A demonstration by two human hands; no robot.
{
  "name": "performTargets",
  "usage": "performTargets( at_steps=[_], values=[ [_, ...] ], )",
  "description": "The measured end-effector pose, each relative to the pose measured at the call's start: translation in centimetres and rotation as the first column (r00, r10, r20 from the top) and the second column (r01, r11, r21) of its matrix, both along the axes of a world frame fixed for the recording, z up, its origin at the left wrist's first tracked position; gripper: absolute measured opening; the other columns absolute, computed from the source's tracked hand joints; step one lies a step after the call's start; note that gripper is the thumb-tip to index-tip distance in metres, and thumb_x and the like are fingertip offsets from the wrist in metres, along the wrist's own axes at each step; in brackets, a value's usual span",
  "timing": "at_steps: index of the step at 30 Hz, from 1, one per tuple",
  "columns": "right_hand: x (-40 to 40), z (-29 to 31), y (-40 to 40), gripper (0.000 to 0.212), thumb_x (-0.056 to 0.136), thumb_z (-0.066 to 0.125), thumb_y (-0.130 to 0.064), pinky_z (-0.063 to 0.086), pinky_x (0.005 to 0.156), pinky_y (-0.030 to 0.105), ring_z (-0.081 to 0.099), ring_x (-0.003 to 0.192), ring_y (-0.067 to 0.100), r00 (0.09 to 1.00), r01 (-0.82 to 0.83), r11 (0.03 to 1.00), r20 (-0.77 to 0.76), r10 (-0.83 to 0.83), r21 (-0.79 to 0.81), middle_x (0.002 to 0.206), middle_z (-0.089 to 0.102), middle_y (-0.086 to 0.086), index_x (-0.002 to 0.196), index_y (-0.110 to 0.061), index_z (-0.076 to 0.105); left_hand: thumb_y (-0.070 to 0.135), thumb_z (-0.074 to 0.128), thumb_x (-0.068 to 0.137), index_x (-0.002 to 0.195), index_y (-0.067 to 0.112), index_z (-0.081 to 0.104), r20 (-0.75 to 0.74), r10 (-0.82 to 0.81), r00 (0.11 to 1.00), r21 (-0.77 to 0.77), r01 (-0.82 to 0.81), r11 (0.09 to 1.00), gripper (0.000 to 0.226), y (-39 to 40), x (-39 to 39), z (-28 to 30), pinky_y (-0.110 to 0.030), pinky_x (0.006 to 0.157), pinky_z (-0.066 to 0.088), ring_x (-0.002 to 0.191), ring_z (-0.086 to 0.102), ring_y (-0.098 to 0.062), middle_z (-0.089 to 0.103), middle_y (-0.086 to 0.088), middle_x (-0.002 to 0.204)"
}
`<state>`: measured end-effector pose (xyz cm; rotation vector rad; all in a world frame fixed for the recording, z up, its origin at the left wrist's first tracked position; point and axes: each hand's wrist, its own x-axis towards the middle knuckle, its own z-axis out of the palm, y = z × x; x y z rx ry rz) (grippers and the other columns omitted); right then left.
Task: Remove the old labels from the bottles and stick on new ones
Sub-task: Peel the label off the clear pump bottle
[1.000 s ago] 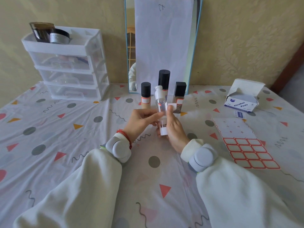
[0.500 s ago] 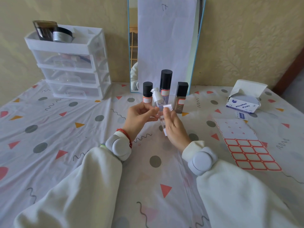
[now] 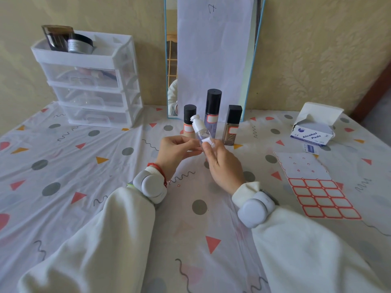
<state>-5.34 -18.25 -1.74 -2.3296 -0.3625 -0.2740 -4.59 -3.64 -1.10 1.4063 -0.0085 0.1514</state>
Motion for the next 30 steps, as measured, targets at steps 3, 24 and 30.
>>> performTargets(
  at_steps=[3, 24, 30],
  values=[
    [0.0, -0.2, 0.2, 0.048, 0.098, 0.029, -0.050, 0.036, 0.067, 0.029, 0.064, 0.093, 0.030, 1.000, 0.004, 1.000, 0.003, -0.004, -0.017, 0.096, 0.070, 0.006, 0.127, -0.016, 0.048, -0.003, 0.068, 0.080, 0.074, -0.002, 0.072, -0.010, 0.005, 1.000, -0.010, -0.005, 1.000, 0.007, 0.0, -0.1, 0.1, -0.030, 0.073, 0.058, 0.074, 0.071, -0.027, 0.071, -0.019, 0.078],
    [0.8, -0.4, 0.2, 0.057, 0.098, 0.021, -0.053, 0.046, 0.093, 0.043, 0.063, 0.099, 0.029, 0.978, -0.018, 0.964, -0.194, 0.072, 0.265, 0.096, 0.070, 0.007, 0.109, -0.012, 0.059, -0.003, 0.065, 0.083, 0.074, -0.005, 0.067, 0.002, 0.064, 0.998, 0.019, -0.064, 0.998, 0.009, -0.2, -0.1, 0.2, -0.025, 0.066, 0.056, 0.065, 0.069, -0.021, 0.070, -0.013, 0.068],
    [0.6, -0.3, 0.1, 0.061, 0.096, 0.021, -0.056, 0.048, 0.087, 0.051, 0.063, 0.091, 0.034, 0.984, -0.009, 0.977, -0.173, 0.047, 0.212, 0.084, 0.065, 0.007, 0.104, -0.007, 0.058, 0.005, 0.070, 0.083, 0.079, -0.005, 0.070, -0.017, 0.039, 0.999, 0.002, -0.039, 0.999, 0.011, -0.1, 0.0, 0.2, -0.025, 0.066, 0.056, 0.067, 0.070, -0.021, 0.072, -0.013, 0.072]
  ],
)
